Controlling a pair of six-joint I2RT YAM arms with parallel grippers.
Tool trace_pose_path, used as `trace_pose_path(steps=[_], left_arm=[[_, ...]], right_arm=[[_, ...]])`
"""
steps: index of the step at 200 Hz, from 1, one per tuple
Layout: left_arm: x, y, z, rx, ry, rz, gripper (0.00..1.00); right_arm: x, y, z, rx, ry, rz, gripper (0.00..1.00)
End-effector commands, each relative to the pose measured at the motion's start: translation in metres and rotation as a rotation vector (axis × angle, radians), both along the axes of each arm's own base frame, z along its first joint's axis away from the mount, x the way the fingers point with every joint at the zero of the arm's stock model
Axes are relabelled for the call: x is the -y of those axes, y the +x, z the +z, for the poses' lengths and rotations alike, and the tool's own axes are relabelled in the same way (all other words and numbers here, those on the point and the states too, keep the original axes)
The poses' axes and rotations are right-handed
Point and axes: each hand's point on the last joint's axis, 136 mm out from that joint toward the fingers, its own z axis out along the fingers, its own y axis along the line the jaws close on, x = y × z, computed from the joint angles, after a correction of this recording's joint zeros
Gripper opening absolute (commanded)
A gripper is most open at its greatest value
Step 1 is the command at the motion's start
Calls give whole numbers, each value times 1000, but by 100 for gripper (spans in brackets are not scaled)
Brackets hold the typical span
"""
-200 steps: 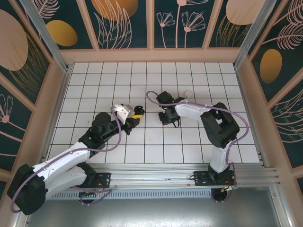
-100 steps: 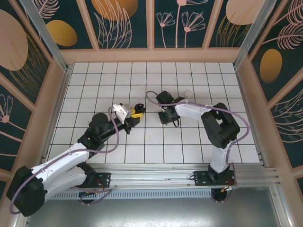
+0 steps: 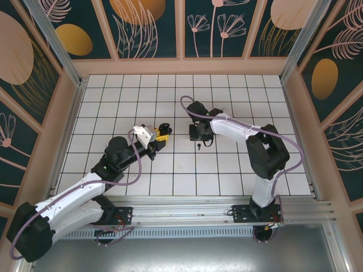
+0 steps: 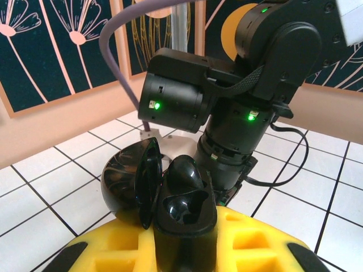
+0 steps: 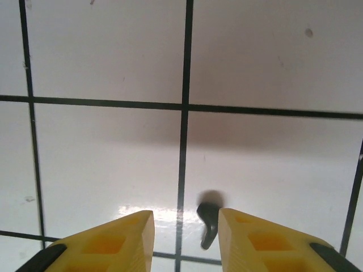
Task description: Insert the wireless bluetooth earbuds into the charging case
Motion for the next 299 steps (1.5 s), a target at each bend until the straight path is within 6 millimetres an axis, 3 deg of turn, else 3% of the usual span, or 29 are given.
trace_pose_path(steps=[1,120,299], left_arm=[[1,-4,4,28,7,-15,0],[-4,-11,3,34,-4,-16,0],[-7,-10,7,51,3,0,0]], right_arm=[[-3,-9,11,-33,146,-171,34],[11,-16,-31,-151,48,-155,30],[20,-10,-54,-193,-70,-118,30]])
